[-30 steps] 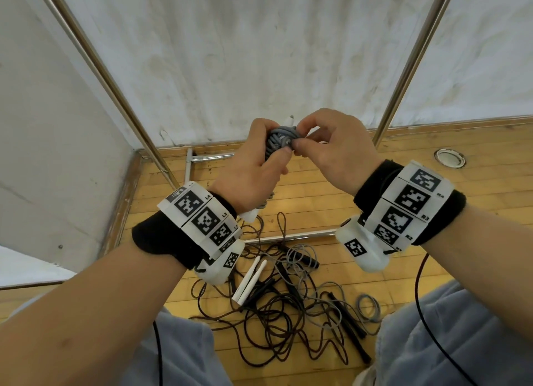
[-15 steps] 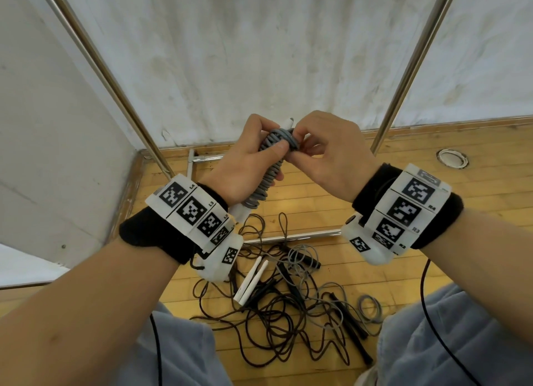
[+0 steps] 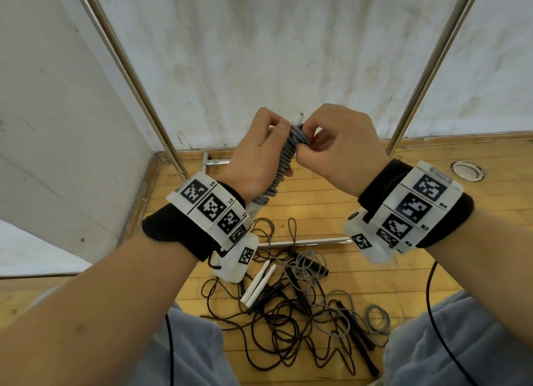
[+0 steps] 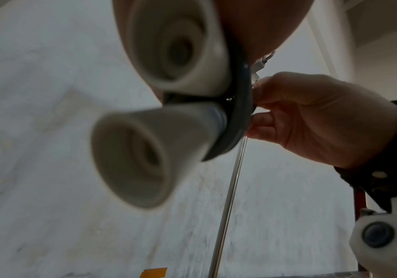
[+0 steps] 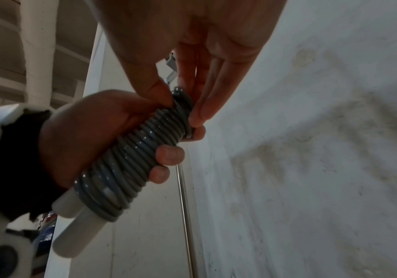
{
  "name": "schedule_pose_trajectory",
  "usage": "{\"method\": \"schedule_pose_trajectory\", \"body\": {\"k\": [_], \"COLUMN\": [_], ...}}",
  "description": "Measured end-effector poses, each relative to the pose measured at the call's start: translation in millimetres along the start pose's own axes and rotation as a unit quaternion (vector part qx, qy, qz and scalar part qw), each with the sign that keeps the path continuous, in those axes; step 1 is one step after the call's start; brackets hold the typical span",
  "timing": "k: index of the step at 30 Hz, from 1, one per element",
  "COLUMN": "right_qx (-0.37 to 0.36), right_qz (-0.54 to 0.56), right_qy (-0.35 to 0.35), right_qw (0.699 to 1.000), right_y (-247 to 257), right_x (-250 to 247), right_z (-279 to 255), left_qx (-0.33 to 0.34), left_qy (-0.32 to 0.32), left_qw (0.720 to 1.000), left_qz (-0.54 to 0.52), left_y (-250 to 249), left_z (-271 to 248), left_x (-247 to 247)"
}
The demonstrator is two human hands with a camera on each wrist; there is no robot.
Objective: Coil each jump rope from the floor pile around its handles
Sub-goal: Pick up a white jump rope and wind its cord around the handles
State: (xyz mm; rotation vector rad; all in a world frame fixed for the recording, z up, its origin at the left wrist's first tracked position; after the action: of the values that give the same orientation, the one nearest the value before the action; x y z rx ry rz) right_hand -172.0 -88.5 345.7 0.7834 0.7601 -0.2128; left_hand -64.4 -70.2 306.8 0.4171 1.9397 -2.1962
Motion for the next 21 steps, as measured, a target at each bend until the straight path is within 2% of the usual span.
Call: {"method": "schedule_pose_trajectory", "body": {"k": [4,8,11,14,18,21], "right_qx": [-0.020,-0.069,-0.106,-0.106,-0.095,-0.095], "right_qz": [-0.035,-0.086,-0.093,-0.105,-0.091,-0.063], "right_qy": [-0.006,-0.021,-0.049,-0.049,-0.050,-0.030], "right_qw": [0.999,0.994,0.989,0.988,0.990,0.993], "right_y": [10.5,28.3,36.7,37.1,30.4,28.9], "right_x": [-5.6,-7.9,-11.3,-7.9,-7.1,-2.3], "right_z": [1.8,1.6,-1.9,-4.4,-4.2,-5.5], "left_qx": [0.006,0.008,-0.014,-0.035,-0.014,-0.012], "left_qy": [-0.002,-0.029,-0.006,0.003,-0.038,-0.040], "left_qw": [1.000,0.997,0.996,0.994,0.996,0.997], "left_qz": [-0.014,-0.066,-0.089,-0.100,-0.082,-0.060], "left_y": [-2.8,-4.0,-1.4,4.5,1.6,3.0], "left_z": [-2.9,-4.2,0.9,2.9,0.1,-0.3], "left_x": [0.2,-2.0,2.2,4.3,-2.6,-5.2]}}
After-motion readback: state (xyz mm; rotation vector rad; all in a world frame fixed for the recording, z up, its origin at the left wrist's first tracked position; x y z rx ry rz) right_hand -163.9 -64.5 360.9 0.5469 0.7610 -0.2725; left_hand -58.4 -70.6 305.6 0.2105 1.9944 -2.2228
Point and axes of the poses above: each hand's wrist, its own z-axis towards the middle knuckle, its own x-axis out of the palm, y = z × x, the point moved 10 cm from there along z, towards the middle knuckle, and after that the axes turned 10 degrees about y, right-handed, at the moved point
